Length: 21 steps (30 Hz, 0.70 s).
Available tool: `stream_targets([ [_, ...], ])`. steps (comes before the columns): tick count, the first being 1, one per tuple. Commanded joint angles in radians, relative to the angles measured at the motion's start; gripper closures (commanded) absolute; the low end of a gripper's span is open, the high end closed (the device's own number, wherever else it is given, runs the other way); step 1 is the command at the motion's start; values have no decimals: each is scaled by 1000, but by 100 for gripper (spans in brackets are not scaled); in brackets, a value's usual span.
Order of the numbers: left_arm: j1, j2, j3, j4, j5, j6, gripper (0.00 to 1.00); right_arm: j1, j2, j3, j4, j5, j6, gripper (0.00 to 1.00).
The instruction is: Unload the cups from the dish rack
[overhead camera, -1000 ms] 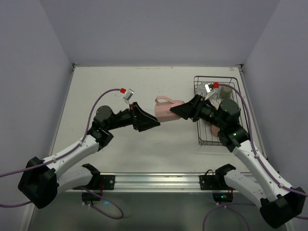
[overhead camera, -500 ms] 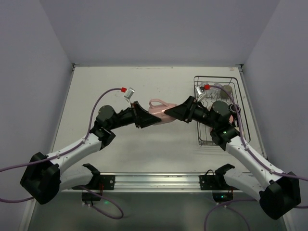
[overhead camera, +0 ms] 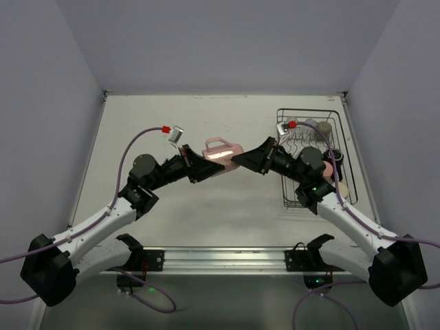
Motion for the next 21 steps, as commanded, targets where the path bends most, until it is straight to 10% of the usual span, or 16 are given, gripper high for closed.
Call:
stream_targets([
  [1,-2,-121,21,-78,-169,137,100,5,-57,6,15,26,-67,1],
  [6,0,-195,110,-451,-479,272,100,3,-115,53,-166,125,-156,1],
  [11,38,45,345,-851,-692,397,100,2,-144,119,-483,310,-321,1],
  [21,412,498,691,-1069,-660,485,100,6,-173,179,-800,415,-515,1],
])
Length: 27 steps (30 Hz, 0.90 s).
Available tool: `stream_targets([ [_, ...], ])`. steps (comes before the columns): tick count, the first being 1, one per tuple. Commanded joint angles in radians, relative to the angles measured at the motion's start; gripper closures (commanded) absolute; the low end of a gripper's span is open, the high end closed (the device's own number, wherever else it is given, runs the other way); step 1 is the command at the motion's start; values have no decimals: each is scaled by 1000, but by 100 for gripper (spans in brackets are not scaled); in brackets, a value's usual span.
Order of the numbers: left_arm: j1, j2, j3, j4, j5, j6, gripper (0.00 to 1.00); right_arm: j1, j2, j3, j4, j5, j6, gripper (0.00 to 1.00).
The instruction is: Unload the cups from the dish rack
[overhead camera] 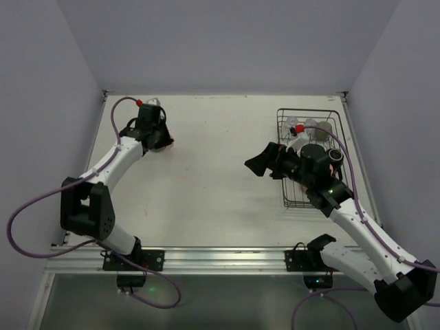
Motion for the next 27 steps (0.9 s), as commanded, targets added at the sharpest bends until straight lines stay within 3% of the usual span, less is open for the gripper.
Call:
stream_targets([
  [1,93,80,173,-103,-77,84,100,3,-37,24,-129,59,-102,1],
  [4,164,183,240,-155,-60,113,100,4,-60,1,-144,83,-112,1],
  [14,216,419,478,-335,-141,190,99,4,-60,-42,-129,76,-123,1],
  [16,225,442,498,-344,-138,196,93,3,-56,-38,-133,78,-125,1],
  [17,227,461,510,-358,-141,201,83,3,-56,-35,-138,84,-125,1],
  [20,230,472,532,-367,-167,212,67,3,-53,-18,-146,102,-126,1],
  [27,231,440,506,-355,-177,228,51,3,-37,59,-216,147,-152,1],
])
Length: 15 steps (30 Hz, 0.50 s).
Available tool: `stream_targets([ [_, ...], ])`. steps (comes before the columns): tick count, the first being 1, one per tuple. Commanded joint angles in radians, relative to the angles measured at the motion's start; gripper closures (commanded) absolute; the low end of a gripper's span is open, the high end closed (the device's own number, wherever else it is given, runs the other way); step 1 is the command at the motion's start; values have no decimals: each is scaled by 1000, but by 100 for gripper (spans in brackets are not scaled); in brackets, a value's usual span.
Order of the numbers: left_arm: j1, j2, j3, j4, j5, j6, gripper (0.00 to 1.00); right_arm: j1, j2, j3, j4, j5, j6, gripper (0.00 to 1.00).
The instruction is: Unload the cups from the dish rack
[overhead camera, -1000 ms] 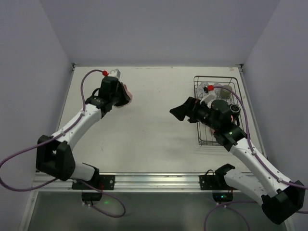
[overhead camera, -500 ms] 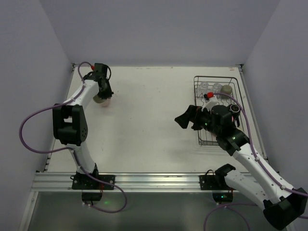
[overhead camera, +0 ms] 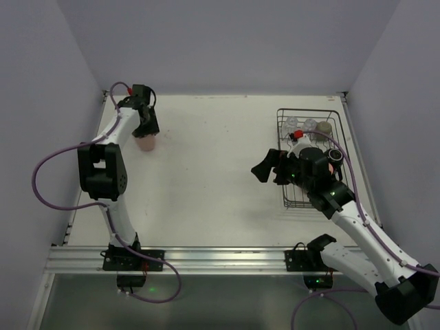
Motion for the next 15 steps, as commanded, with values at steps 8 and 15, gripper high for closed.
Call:
stream_targets([
  [8,3,-260,-68,124,124,-1,22,-3,-14,127,-167,369,-73,1],
  [15,-87,-501,-216,283,277,-15,8,-121,-76,115,-229,527,-52,1],
])
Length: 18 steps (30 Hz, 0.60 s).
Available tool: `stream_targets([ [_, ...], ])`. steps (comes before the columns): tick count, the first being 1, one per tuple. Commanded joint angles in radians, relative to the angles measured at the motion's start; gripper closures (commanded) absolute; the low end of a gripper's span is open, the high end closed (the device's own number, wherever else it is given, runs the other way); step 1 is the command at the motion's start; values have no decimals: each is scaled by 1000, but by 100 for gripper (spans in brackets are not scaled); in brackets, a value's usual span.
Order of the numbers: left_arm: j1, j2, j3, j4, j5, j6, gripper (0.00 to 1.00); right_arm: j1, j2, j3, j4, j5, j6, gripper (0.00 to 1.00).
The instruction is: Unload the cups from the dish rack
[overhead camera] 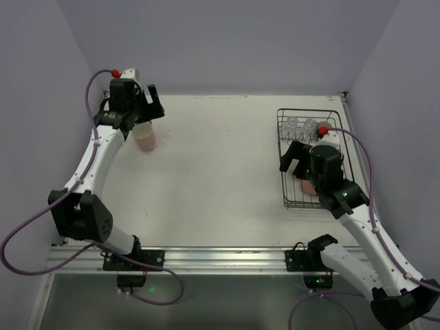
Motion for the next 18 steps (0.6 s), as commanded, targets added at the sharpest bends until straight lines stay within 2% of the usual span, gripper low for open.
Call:
stream_targets([
  [1,-93,-163,-92,154,136,2,6,-103,-50,19,-55,135,-1,1],
  [4,-220,-290,-232,257,179,17,2,-146,-68,2,-65,185,9,1],
  [5,-244,-320,-306,282,236,14,1,-149,-67,-3,-70,216,10,1],
  [6,-276,-346,-339,303,267,11,0,-152,-56,-1,-78,289,19,1],
  [8,-296,-404,-399,319,360,9,0,-171,-42,-1,-81,326,19,1],
  [14,-325,-586,-546,335,468,14,0,-238,27,-34,-119,316,56,1],
  [17,-345,-642,-597,342,459,26,0,-283,48,-52,-118,267,73,1],
  [18,-388,-643,-597,331,437,41,0,-290,57,-52,-118,248,76,1],
])
